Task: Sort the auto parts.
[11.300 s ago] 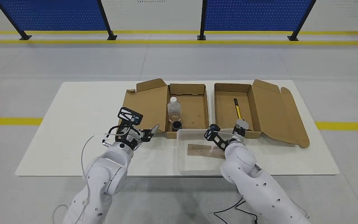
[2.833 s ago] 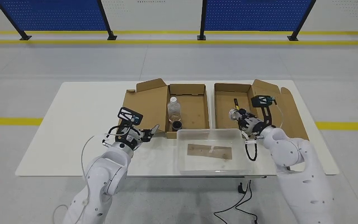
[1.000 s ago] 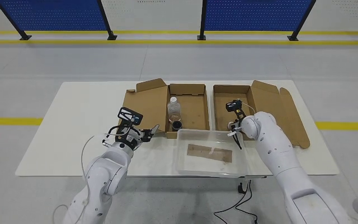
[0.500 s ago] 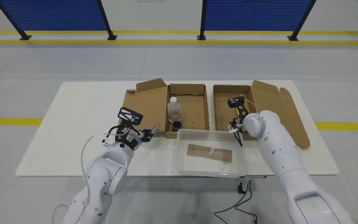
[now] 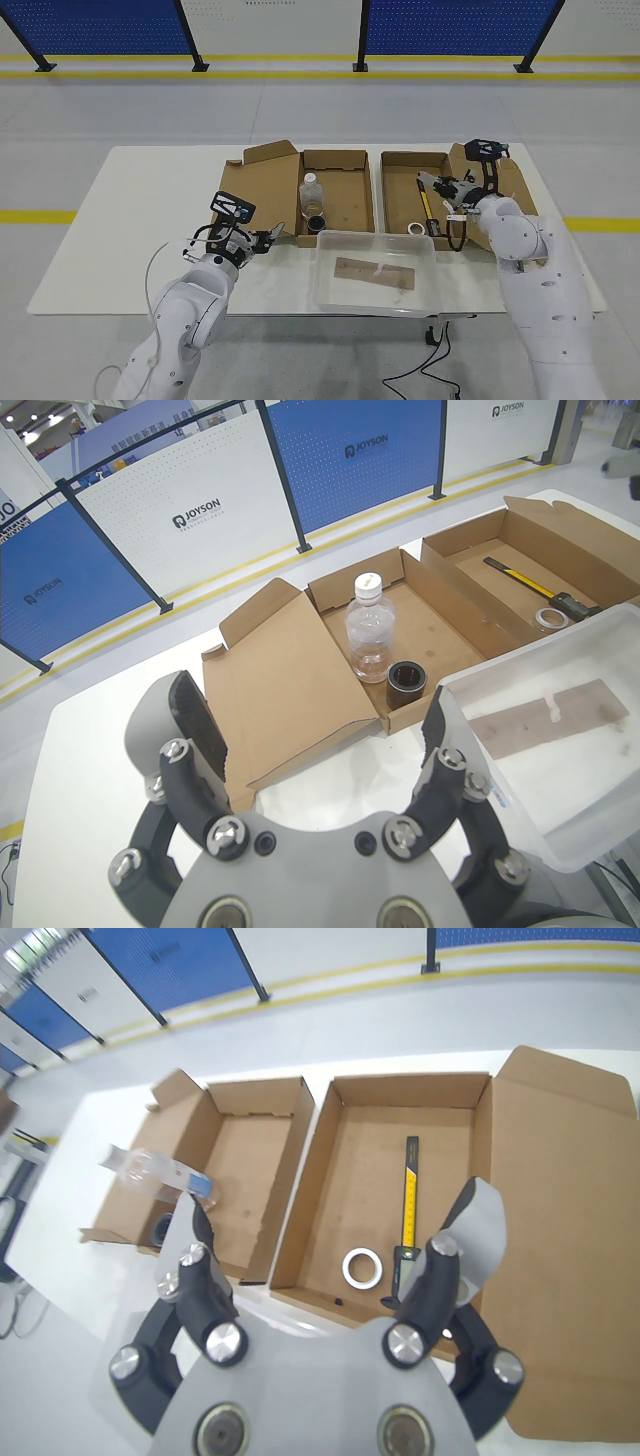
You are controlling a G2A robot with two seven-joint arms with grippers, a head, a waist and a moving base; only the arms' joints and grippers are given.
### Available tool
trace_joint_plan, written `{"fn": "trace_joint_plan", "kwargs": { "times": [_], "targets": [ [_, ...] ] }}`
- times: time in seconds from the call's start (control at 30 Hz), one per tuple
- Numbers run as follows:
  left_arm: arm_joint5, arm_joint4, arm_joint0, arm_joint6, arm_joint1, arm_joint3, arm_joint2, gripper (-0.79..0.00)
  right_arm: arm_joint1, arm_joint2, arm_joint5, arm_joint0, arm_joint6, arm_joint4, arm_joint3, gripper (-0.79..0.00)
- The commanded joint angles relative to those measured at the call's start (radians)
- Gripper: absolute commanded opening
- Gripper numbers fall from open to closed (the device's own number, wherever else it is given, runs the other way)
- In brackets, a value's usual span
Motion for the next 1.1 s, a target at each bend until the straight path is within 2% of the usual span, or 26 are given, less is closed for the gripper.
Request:
{"fn": "trace_joint_plan", "kwargs": {
  "times": [0.0,0.1,0.2,0.37,1.07],
  "targets": [
    [0.0,0.0,0.0,0.0,0.0,0.0,0.0,0.0,0.003,0.062,-0.013,-0.078,-0.04,0.088,-0.084,0.0],
    [0.0,0.0,0.0,0.0,0.0,0.0,0.0,0.0,0.008,0.139,-0.022,-0.183,-0.081,0.166,-0.172,0.0],
    [0.0,0.0,0.0,0.0,0.0,0.0,0.0,0.0,0.012,0.2,-0.004,-0.28,-0.071,0.228,-0.241,0.0],
    [0.0,0.0,0.0,0.0,0.0,0.0,0.0,0.0,0.019,0.282,-0.02,-0.409,-0.066,0.256,-0.328,0.0],
    [0.0,0.0,0.0,0.0,0.0,0.0,0.0,-0.001,0.019,0.282,-0.02,-0.409,-0.066,0.256,-0.328,-0.001]
  ]
}}
